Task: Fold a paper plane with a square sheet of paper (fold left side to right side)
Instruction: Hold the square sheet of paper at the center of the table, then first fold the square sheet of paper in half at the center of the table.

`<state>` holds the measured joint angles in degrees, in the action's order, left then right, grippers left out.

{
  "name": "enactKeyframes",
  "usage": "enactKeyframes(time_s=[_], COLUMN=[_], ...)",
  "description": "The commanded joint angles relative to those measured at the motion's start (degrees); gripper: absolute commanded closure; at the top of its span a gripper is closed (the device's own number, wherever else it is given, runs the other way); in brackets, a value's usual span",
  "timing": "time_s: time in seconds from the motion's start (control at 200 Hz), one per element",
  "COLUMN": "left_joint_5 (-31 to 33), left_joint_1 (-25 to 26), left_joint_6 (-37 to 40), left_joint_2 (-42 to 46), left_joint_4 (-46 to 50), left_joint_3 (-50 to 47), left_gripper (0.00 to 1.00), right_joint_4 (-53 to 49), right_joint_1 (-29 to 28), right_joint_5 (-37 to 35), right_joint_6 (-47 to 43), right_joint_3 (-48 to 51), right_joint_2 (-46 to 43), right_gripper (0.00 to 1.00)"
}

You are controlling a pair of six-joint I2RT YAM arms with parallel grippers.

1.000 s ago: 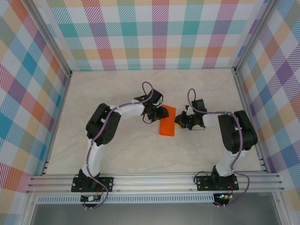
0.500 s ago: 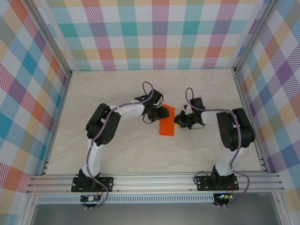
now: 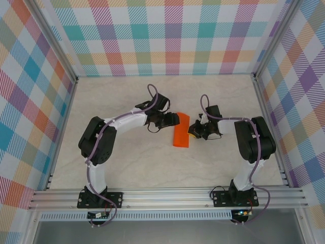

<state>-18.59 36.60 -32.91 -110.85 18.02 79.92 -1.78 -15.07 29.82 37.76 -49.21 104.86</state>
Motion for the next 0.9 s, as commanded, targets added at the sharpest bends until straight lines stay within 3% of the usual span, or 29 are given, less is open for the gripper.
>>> enactKeyframes(time_s=[0.0, 0.11, 0.29, 0.55, 0.895], left_joint_5=[-10.9, -14.6, -16.6, -10.4, -9.4], left_joint_1=[0.1, 1.2, 1.5, 0.7, -2.1], left_joint_6=[1.3, 1.0, 0.0, 3.0, 2.8], left_joint_2=[0.3, -3.0, -7.4, -11.0, -11.6], left_joint_4=[-7.9, -9.8, -11.4, -2.7, -4.1], left_joint_3=[-1.6, 0.1, 2.0, 3.7, -1.5], left_gripper=[0.56, 0.65, 0.7, 0.77, 0.79], right_joint_4=[-7.4, -7.8, -9.0, -10.4, -13.8], right_joint_1=[-0.6, -0.6, -0.7, -0.8, -0.9], right_joint_5=[-7.9, -8.0, -8.6, -9.2, -10.6], right_joint_6=[-1.8, -2.0, -2.5, -3.0, -5.1], right_joint_3=[2.7, 2.7, 2.4, 2.1, 0.7], right_joint_2=[4.7, 4.4, 3.7, 3.4, 4.6], right_gripper=[0.91, 0.91, 0.91, 0.91, 0.91])
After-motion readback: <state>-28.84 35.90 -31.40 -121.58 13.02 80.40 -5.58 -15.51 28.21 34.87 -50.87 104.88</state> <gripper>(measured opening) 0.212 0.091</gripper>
